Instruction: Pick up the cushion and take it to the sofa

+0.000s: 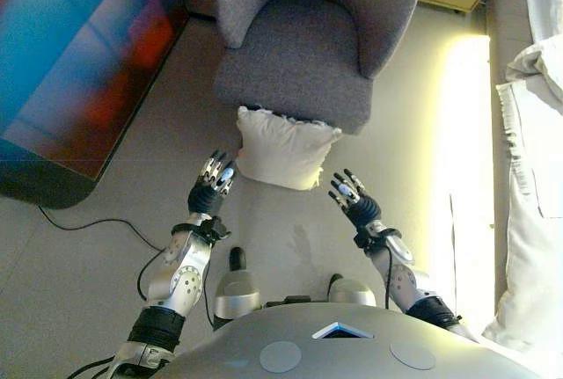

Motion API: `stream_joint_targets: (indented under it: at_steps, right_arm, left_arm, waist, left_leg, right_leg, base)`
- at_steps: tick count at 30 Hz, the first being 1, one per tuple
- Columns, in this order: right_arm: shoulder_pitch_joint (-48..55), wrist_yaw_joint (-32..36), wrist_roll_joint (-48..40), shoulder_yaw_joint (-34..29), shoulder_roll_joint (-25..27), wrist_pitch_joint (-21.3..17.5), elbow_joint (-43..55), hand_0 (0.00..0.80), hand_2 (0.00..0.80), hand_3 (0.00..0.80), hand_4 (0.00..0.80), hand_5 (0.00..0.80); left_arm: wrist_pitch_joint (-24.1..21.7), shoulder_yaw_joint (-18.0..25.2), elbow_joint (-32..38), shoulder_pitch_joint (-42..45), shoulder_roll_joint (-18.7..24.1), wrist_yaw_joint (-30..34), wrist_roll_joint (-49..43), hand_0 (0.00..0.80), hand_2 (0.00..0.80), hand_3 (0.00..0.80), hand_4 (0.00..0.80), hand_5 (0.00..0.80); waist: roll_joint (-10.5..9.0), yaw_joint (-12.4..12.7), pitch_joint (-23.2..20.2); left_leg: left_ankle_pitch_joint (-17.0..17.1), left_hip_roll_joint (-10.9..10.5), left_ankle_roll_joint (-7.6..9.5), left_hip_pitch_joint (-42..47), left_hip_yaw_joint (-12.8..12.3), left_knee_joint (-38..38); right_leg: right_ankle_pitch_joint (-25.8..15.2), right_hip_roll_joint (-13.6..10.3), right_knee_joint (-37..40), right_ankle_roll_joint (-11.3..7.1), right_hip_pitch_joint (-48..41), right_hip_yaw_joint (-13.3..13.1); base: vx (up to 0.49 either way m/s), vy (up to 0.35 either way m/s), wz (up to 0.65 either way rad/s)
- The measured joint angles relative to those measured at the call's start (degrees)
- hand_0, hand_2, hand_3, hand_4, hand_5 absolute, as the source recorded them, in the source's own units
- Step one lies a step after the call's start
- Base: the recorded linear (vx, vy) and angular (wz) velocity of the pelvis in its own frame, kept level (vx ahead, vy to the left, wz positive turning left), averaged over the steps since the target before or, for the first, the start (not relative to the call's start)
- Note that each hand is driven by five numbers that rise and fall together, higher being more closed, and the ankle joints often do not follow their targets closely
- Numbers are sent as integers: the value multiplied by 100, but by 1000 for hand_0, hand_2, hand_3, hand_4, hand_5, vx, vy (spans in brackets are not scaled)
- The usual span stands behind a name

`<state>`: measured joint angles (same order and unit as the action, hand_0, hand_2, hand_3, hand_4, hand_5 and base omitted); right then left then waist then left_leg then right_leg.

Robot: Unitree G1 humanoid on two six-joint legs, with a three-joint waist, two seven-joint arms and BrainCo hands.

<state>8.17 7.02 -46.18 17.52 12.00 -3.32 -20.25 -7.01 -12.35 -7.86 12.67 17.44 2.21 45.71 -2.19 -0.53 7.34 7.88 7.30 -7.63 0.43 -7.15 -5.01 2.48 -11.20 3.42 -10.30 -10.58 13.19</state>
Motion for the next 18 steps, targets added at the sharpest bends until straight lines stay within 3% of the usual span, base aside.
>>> stream_joint_targets:
  at_steps: [18]
  right_arm:
    - [77, 0, 0, 0, -5, 0, 0, 0, 0, 0, 0, 0]
  left_arm:
    - [-9, 2, 0, 105, -1, 55, 2, 0, 0, 0, 0, 0]
  waist:
    - [10, -4, -35]
  left_leg:
    - [-1, 0, 1, 7, 0, -3]
  right_leg:
    - [0, -1, -2, 0, -5, -7]
  base:
    - [10, 2, 0]
